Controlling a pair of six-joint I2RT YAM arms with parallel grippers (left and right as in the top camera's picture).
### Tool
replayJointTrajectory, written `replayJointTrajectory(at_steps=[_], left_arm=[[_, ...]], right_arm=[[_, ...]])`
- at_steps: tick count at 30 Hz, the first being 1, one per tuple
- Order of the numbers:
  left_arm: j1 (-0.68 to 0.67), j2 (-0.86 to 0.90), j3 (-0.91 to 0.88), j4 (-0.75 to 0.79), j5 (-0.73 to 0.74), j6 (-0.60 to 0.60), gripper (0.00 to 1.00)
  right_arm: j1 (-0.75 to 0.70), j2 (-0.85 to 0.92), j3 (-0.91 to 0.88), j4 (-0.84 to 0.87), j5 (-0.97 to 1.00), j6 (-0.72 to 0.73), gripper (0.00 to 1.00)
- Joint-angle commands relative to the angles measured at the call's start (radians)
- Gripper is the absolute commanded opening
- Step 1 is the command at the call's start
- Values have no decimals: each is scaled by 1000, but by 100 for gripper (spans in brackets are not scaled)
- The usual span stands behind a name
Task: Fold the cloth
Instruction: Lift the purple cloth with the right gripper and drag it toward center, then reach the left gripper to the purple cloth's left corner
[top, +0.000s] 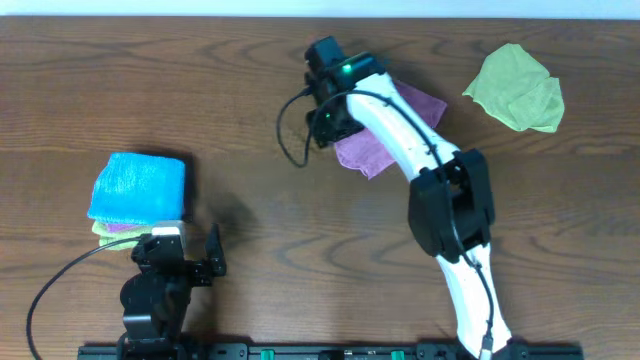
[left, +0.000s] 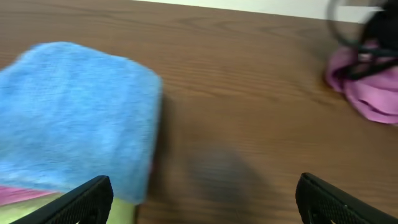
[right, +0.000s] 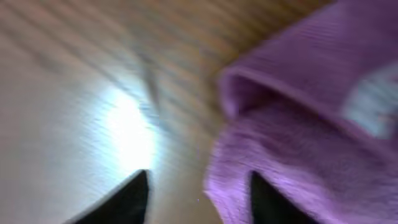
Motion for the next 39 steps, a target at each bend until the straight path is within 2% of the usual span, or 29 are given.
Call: replayJointTrajectory(at_steps=[1,4,7,9,13,18,22,27,31,36,39], left_arm=[[-3,-6,-19,-2,159,-19,95],[-3,-6,-19,-2,220,-19,95],[-3,-6,-19,0,287,-25,95],[-3,-6,-19,1,288,-77,95],[-3,-4,-18,20,264,-225,95],[-3,51,18,20,230,-411,95],[-5,217,103,19,240,-438,96],[-6,546,284,14,247,-410,95],[-7,900,510,-42,338,-378,95],[-7,1168,671,-23,493,-378,95],[-7,1261,699,66,596,-574,95]], right_arm=[[2,-15,10,5,-10,-5,71],[-16,-31,10,-8,31,8,77],[-65,-83,10,-35,62,68,77],[-109,-130,10,-60,27,117,77],[-225,-210,10,-123,-167,204,77],[-337,-239,10,-204,-285,238,76],[-401,-239,10,-265,-301,227,75],[-451,-240,9,-322,-325,187,76],[-503,-240,6,-352,-324,148,76],[-586,-240,-34,-307,-344,110,76],[-632,-240,-76,-237,-393,97,76]])
